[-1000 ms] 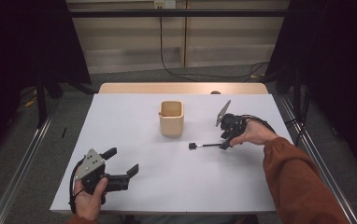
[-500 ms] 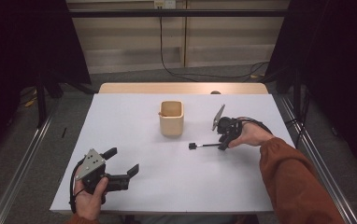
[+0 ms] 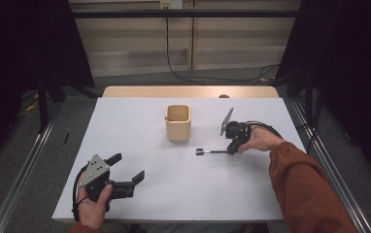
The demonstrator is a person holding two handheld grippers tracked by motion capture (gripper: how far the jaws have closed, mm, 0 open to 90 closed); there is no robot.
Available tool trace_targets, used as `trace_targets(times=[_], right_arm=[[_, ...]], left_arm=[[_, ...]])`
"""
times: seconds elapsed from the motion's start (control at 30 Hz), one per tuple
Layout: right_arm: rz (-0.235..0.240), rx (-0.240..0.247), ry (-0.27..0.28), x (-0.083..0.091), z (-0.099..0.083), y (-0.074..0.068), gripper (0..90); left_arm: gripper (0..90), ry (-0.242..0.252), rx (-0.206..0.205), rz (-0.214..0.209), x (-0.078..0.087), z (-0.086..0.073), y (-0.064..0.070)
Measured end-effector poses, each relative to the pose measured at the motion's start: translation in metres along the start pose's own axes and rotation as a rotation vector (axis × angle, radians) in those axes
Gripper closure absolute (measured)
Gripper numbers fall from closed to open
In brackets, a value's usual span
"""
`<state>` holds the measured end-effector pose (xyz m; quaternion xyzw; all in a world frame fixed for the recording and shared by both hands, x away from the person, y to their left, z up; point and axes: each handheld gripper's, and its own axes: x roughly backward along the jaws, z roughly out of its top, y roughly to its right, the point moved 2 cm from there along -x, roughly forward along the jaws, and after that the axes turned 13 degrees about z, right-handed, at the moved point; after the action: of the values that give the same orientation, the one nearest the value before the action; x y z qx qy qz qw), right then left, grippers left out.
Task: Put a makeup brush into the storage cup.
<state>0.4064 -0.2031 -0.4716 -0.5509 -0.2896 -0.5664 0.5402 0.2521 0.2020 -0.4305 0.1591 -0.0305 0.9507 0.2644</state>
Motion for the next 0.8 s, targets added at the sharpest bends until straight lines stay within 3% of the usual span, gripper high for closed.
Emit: trace_targets(times=[0.47, 0.8], right_arm=[[0.013, -0.020, -0.004, 0.0008, 0.0001, -0.0009, 86.0], [0.019, -0.050, 0.028, 0.0051, -0.0059, -0.0030, 86.0]], left_arm=[[2.2, -0.005, -0.006, 0.003, -0.0005, -0.0004, -0.0005], [2.1, -0.004, -0.004, 0.002, -0.0005, -0.0004, -0.0011]])
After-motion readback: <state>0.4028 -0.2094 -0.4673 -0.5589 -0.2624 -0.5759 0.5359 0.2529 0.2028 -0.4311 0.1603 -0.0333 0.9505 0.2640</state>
